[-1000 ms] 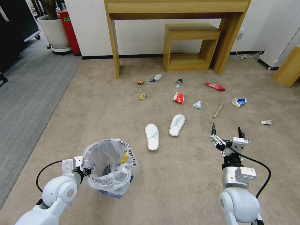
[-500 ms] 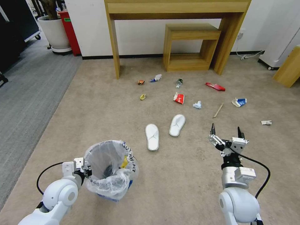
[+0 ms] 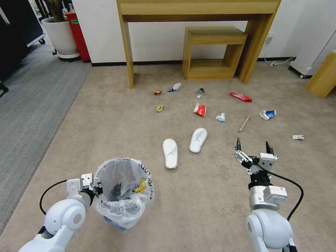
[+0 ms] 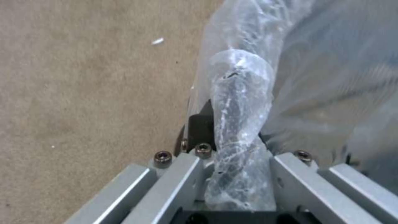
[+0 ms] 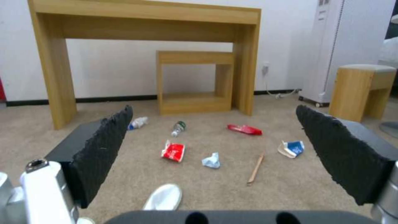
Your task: Pick up the trash bin and place the garbage on the floor into it.
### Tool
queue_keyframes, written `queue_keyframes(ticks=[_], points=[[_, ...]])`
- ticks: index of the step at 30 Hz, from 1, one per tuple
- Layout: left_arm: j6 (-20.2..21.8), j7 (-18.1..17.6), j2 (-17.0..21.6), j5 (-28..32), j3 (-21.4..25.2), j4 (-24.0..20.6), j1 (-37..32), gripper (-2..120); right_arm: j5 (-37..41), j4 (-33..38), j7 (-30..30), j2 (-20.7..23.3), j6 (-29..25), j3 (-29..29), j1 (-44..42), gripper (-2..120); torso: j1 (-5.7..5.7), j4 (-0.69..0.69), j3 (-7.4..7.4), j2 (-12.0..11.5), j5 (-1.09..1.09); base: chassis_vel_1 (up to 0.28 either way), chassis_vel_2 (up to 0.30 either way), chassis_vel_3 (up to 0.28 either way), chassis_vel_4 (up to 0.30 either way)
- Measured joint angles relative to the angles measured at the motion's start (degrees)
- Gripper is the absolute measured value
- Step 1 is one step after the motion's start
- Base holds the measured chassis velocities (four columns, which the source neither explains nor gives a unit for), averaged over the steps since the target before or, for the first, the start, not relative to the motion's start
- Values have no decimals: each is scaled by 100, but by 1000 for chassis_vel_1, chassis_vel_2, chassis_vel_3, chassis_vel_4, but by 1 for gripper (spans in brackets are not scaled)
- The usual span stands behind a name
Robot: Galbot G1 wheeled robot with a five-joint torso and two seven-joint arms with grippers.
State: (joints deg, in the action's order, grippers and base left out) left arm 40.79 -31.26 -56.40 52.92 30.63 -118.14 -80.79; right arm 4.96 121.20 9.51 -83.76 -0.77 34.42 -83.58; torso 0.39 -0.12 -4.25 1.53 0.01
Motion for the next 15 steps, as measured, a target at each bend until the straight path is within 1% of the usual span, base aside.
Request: queue_keyframes(ticks=[3, 4, 7, 8, 15], points=[[23, -104, 91, 151, 100, -400, -184, 1, 14, 13, -3, 5, 6, -45, -16, 100, 0, 0, 0, 0, 0, 0, 0, 0, 0], [23, -104, 91, 151, 100, -400, -184, 1, 14, 13, -3, 5, 6, -45, -16, 100, 0, 0, 0, 0, 0, 0, 0, 0, 0], [24, -147, 141, 175, 165, -721, -338, 1, 68, 63, -7, 48, 50, -75, -44, 100, 0, 0, 0, 0, 0, 0, 0, 0, 0], [24, -147, 141, 175, 165, -721, -338, 1, 68, 63, -7, 48, 50, -75, -44, 100, 0, 0, 0, 0, 0, 0, 0, 0, 0], [4, -217, 187, 202, 257, -1123, -565, 1, 191, 191, -17, 154, 137, -82, -115, 100, 0, 0, 0, 0, 0, 0, 0, 0, 0]])
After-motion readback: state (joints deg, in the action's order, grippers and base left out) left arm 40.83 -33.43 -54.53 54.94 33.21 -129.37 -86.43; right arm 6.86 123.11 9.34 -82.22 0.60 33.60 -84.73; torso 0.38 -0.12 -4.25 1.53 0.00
